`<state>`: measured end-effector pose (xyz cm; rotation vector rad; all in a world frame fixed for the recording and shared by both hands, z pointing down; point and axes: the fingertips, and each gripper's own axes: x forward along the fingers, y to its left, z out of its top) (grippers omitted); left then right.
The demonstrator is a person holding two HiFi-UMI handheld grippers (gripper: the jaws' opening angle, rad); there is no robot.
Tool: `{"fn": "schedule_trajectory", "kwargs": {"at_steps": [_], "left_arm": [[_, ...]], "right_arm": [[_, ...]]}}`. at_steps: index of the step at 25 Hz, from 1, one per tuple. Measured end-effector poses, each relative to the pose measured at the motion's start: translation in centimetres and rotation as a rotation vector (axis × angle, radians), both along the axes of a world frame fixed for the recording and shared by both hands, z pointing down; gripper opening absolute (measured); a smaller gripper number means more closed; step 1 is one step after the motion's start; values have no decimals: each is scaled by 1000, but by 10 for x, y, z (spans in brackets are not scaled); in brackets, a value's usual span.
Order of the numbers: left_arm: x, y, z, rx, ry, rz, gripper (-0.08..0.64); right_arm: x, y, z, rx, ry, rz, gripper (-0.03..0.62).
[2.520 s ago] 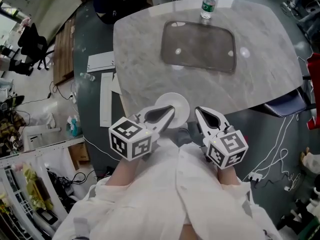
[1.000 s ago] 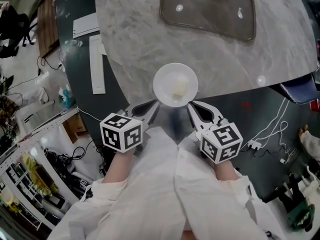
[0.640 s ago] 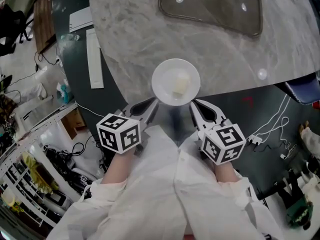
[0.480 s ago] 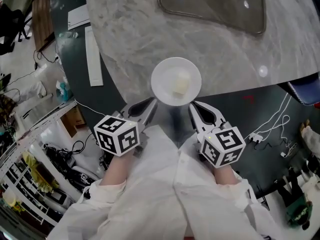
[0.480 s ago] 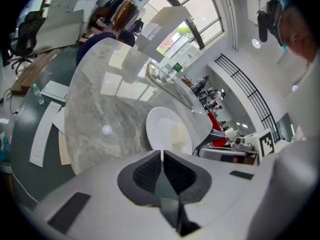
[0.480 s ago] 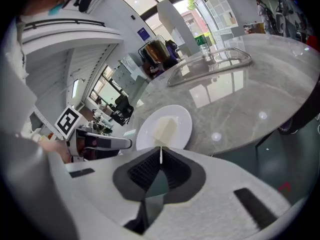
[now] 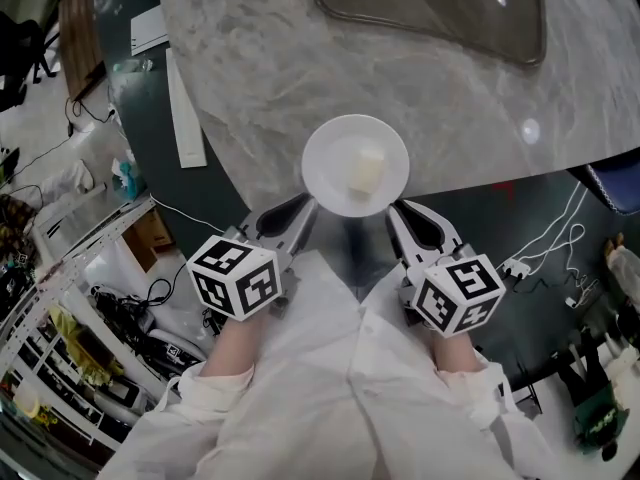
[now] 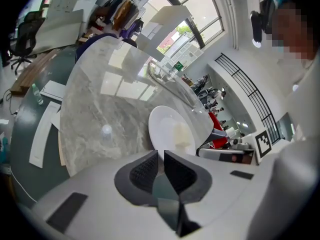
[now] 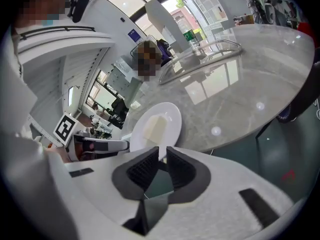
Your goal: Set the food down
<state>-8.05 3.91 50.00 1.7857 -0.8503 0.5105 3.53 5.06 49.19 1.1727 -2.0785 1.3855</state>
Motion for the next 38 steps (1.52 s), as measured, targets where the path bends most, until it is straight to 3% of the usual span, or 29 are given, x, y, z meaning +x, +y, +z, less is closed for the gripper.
{"fn": "schedule_trajectory", "kwargs": {"at_steps": [5, 12, 14, 16, 38], "left_arm": [[-2, -5, 0, 3, 10, -6, 28], [-4, -12, -2, 4, -4, 6, 29], [-5, -9, -2, -13, 5, 5, 53], [-4, -8, -2, -33, 25, 0, 130], [6, -16, 3, -49, 87, -39, 132]], "right_arm": [[-3, 0, 3, -5, -11, -2, 14], [9, -5, -1, -8, 1, 28, 98], [16, -6, 0, -16, 14, 48, 101], [17, -8, 4, -26, 18, 46, 101], [14, -15, 10, -28, 30, 46, 100]]}}
